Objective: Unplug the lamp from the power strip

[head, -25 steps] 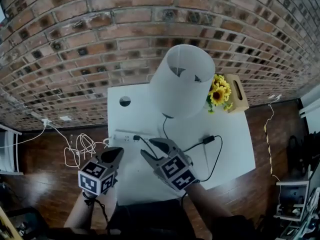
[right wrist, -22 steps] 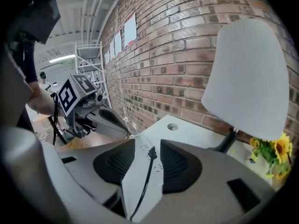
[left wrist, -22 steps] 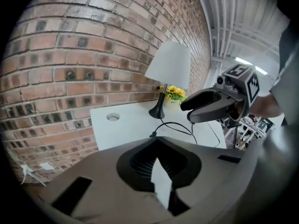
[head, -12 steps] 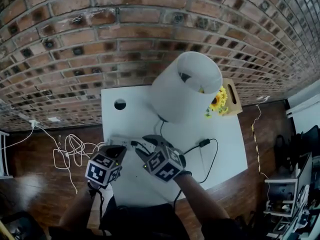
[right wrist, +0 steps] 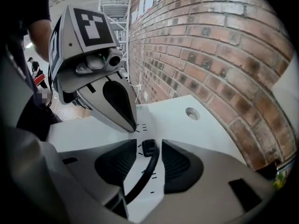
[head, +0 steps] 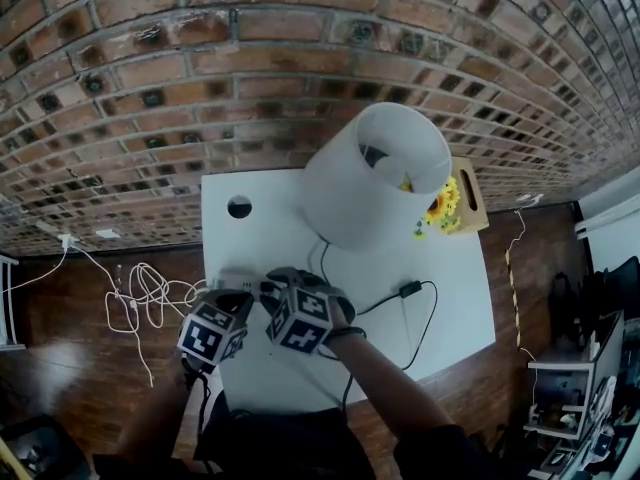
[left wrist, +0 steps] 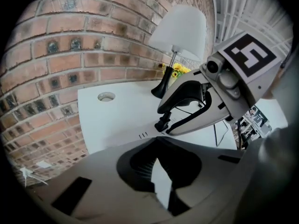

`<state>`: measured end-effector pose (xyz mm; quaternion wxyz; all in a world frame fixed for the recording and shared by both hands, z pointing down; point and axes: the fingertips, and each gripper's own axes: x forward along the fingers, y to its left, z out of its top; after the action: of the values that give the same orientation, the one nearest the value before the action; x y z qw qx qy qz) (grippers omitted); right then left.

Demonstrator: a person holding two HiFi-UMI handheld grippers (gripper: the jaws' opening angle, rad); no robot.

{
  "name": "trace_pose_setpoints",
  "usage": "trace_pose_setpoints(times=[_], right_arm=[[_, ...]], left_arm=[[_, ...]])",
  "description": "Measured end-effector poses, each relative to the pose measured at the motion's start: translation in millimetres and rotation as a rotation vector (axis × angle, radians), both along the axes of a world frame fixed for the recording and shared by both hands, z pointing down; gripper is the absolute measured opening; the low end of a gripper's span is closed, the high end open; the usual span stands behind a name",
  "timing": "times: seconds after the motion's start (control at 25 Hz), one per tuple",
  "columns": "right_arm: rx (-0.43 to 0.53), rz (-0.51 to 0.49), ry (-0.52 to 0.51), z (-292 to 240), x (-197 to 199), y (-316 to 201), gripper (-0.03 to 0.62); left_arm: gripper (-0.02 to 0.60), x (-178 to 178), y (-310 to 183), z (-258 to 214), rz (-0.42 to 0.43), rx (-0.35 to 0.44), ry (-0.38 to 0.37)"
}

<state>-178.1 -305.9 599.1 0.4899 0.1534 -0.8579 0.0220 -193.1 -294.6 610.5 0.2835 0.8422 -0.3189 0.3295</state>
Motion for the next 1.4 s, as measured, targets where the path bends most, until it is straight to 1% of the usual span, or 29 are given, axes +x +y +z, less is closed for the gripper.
trace_pose_setpoints(times=[0.08, 0.12, 0.16, 0.2, 0.32, 0.44, 0.48, 0.6, 0.64, 0.76, 0.8, 0.92, 1.04, 1.2, 1.4], right_arm=[[0.005, -0.021, 0.017, 4, 0, 0, 0.144], [0.01, -0.03, 0.024, 6, 0, 0, 0.124], [0.017, -0.041, 0.033, 8, 0, -1, 0.088], [0.024, -0.053, 0.043, 9, 0, -1, 0.076], [0.02, -0.073, 0.054, 12, 0, 0, 0.075], [0.023, -0.076, 0.052, 11, -1, 0, 0.074], [0.027, -0.075, 0.057, 11, 0, 0, 0.074], [0.06, -0.084, 0.087, 11, 0, 1, 0.074], [0.071, -0.089, 0.094, 11, 0, 1, 0.075], [0.072, -0.085, 0.096, 9, 2, 3, 0.066], [0.068, -0.082, 0.091, 8, 2, 4, 0.06], [0.072, -0.069, 0.072, 4, -1, 8, 0.057], [0.074, -0.038, 0.043, 2, -1, 9, 0.055], [-0.013, 0.064, -0.036, 3, 3, 7, 0.054], [-0.119, 0.206, -0.153, 0, 8, 1, 0.055]], left_arm=[[0.017, 2, 0, -2, -0.011, -0.011, 0.012], [0.018, 2, -1, -3, -0.013, -0.014, 0.017], [0.018, 1, -1, -2, -0.014, -0.016, 0.019], [0.018, 0, -2, 0, -0.013, -0.016, 0.018], [0.018, 2, -1, -1, -0.002, -0.009, 0.003], [0.02, 4, 1, -6, 0.029, 0.016, -0.045], [0.021, 5, 1, -7, 0.036, 0.017, -0.05], [0.021, 8, 2, -7, 0.044, -0.002, -0.027], [0.021, 8, 2, -7, 0.057, -0.001, -0.031], [0.021, 8, 2, -4, 0.119, 0.011, -0.084], [0.021, 9, 4, -3, 0.136, 0.006, -0.09], [0.023, 8, 7, -1, 0.149, -0.002, -0.113], [0.023, 5, 6, -2, 0.152, 0.007, -0.149], [0.023, 11, 7, 1, 0.201, 0.044, -0.201], [0.023, 14, 8, 3, 0.259, 0.067, -0.245]])
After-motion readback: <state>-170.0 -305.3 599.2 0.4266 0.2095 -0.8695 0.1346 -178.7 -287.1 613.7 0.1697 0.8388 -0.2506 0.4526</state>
